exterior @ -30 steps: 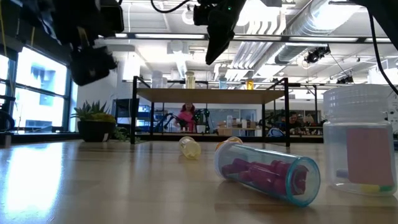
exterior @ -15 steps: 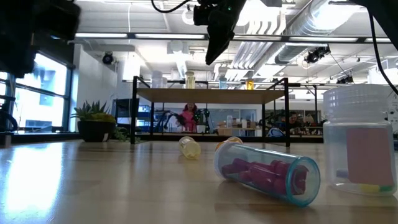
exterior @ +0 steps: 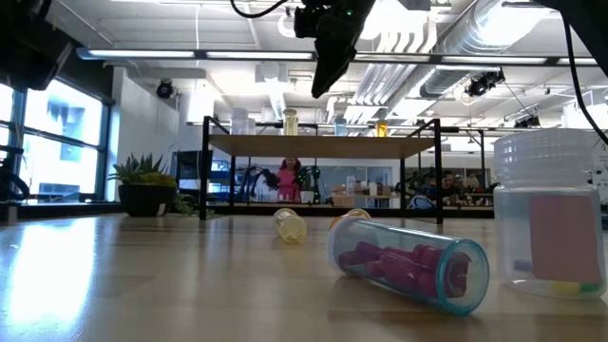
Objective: Pick and place medicine bottles onto shelf by color
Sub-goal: Put the blue pill bottle aligned with the other blue pill bottle on the shelf
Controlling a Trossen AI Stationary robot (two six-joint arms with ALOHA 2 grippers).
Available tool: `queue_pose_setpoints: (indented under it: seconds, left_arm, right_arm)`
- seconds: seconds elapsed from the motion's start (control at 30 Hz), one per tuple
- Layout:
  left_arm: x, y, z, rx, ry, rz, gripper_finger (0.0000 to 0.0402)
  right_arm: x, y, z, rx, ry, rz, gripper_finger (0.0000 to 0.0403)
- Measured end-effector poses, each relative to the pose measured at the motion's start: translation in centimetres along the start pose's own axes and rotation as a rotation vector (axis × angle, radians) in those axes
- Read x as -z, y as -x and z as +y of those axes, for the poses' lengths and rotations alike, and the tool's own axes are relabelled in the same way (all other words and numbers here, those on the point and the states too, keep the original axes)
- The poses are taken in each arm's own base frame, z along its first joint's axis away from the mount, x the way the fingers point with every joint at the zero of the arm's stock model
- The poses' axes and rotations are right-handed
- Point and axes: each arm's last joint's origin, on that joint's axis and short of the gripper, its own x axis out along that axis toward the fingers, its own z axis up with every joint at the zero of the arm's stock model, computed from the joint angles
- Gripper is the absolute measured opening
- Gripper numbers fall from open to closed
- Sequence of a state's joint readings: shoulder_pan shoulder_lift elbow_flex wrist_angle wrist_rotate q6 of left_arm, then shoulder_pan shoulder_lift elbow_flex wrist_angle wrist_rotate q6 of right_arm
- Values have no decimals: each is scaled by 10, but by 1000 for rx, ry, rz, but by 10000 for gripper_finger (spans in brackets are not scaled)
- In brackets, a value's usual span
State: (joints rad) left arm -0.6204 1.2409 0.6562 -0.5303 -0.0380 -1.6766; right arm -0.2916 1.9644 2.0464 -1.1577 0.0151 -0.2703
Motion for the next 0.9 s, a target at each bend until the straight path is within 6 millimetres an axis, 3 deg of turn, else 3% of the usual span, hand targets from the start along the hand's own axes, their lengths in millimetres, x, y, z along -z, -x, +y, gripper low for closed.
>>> queue_pose_setpoints:
  seconds: [0.9]
  left_arm:
    - [15, -56, -1, -137, 76, 63, 216]
  right_arm:
    - [0, -1, -1, 1, -6, 0, 145]
